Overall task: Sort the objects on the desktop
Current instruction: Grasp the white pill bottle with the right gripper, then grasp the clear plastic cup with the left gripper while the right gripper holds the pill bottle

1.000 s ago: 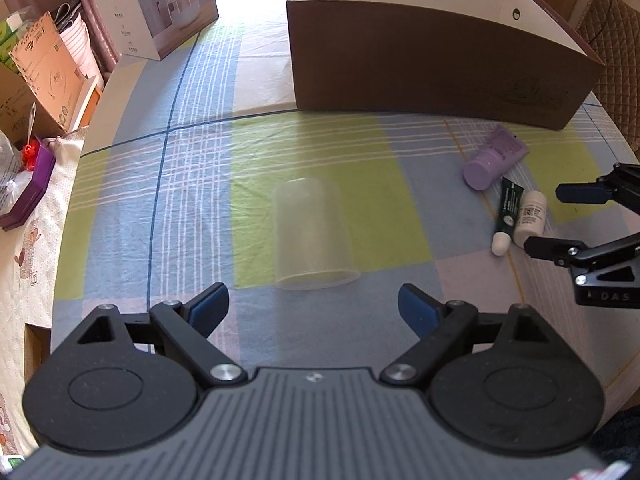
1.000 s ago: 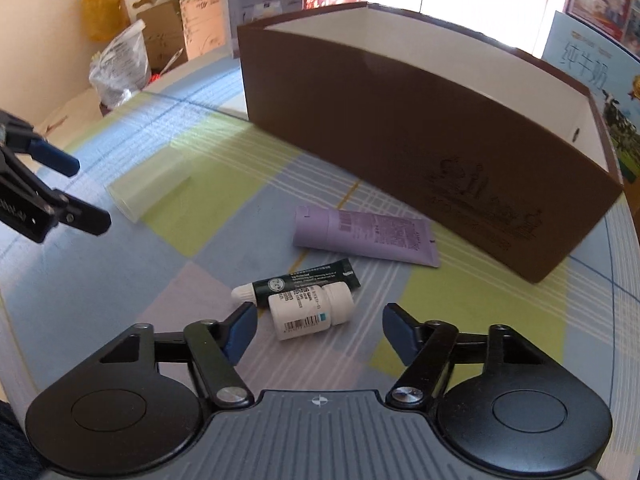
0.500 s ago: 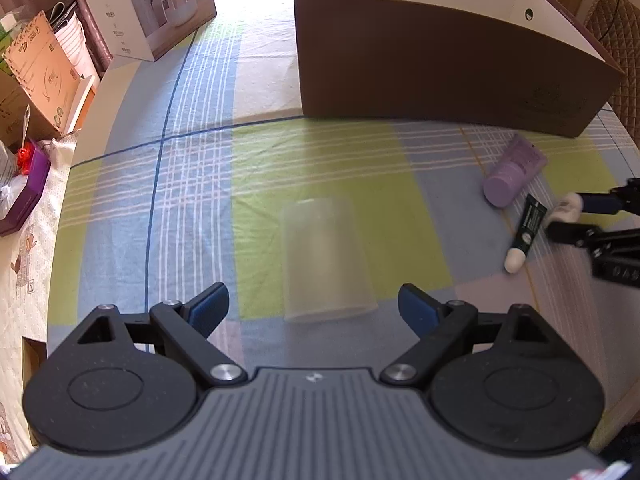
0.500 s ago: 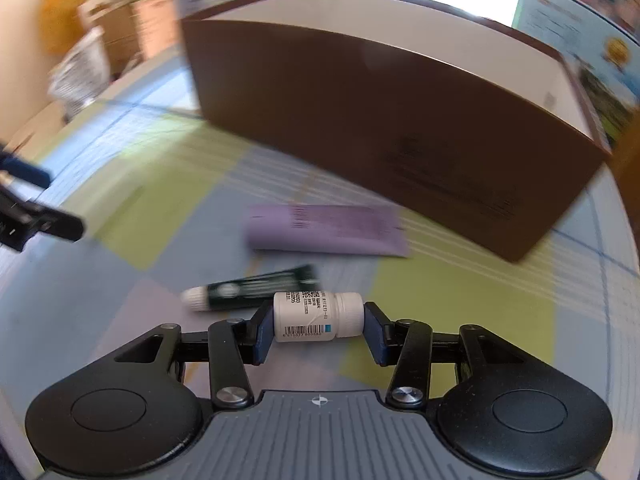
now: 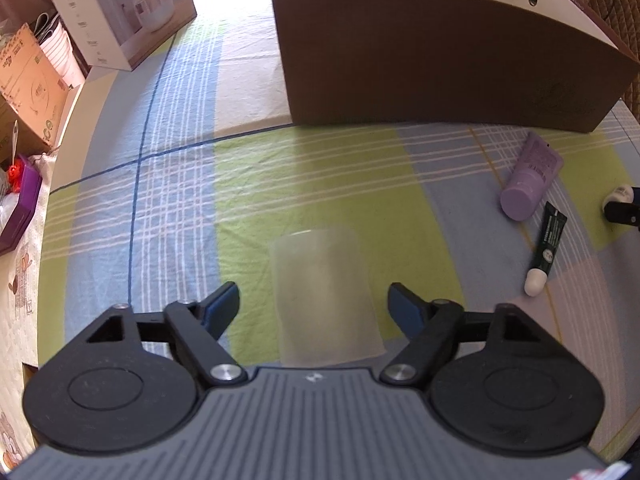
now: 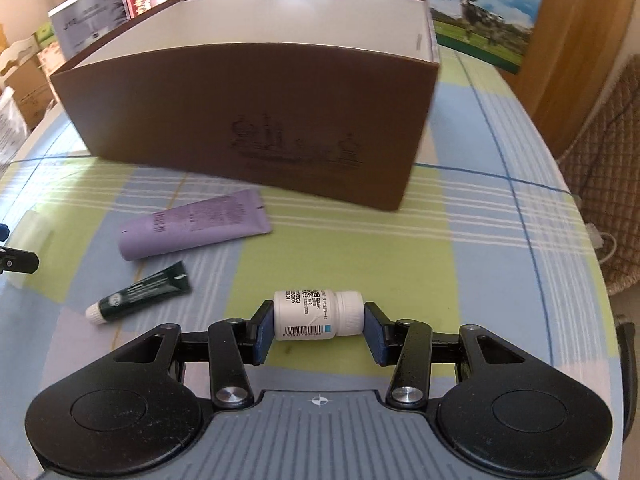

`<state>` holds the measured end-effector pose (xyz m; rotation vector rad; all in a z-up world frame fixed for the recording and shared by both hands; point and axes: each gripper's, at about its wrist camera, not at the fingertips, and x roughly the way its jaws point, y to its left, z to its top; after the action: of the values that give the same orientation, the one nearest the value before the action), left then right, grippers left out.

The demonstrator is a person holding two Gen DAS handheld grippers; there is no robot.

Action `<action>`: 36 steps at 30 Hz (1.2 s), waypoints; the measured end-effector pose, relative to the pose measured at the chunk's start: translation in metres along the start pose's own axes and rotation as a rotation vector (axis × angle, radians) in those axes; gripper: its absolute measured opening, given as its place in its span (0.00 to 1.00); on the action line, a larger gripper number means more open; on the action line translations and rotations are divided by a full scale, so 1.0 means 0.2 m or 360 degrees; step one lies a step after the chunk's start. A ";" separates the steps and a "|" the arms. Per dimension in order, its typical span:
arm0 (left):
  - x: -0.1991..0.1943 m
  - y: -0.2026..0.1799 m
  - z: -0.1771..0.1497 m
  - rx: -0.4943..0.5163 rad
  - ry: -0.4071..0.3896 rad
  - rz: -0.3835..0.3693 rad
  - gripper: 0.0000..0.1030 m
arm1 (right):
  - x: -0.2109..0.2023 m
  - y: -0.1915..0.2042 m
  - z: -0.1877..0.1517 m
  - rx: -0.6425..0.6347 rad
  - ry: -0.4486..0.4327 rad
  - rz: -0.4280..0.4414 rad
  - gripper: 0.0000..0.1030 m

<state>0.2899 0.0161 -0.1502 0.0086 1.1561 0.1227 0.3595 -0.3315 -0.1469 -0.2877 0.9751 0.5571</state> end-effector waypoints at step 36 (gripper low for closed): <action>-0.24 -0.13 -0.03 -0.0032 -0.0156 -0.0044 0.48 | -0.19 -0.04 -0.07 0.0014 -0.0067 0.0038 0.43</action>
<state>0.2675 -0.0149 -0.1112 -0.0188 1.0567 0.1081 0.3375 -0.3565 -0.1217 -0.2560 0.9409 0.5785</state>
